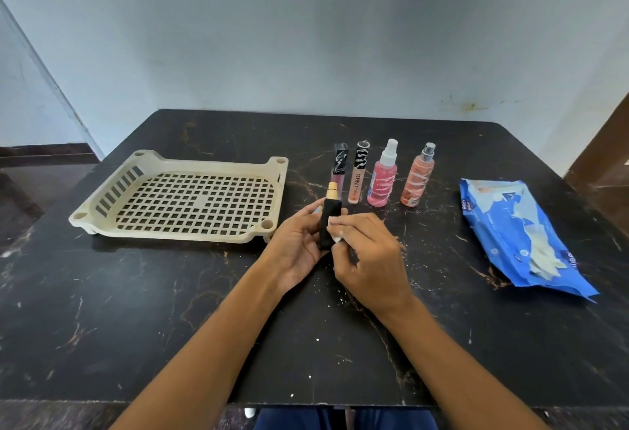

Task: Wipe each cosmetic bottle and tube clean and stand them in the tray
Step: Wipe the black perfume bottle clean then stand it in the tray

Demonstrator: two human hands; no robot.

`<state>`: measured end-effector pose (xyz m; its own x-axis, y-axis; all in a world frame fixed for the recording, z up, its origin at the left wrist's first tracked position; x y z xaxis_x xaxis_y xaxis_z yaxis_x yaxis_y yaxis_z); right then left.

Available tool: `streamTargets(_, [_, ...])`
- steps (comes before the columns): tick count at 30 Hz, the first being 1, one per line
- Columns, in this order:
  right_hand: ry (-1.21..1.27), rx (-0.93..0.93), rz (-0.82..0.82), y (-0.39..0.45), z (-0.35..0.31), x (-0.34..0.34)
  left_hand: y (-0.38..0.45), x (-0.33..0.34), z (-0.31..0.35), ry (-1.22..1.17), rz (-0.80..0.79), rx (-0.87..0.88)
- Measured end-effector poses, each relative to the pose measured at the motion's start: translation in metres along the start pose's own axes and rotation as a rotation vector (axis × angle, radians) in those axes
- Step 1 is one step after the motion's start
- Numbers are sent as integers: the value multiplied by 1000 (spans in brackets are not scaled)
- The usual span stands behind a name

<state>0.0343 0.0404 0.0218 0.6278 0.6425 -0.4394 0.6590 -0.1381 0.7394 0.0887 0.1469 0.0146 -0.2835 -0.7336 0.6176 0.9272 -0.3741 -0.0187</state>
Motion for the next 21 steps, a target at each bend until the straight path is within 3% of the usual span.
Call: streamTargets(21, [-28, 29, 20, 0, 1, -1, 1, 1, -2, -7, 51, -24])
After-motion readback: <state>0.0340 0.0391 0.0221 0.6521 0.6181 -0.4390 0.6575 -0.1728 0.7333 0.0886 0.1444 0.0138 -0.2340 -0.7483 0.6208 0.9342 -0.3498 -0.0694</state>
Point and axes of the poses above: each hand's wrist, its own y-axis towards the middle knuckle, its own x-axis out of the palm, z = x × y, the point moved 3 cm from there along y, towards the middle knuckle, and after that the axes turned 11 degrees about x, right-handed, at the moved point
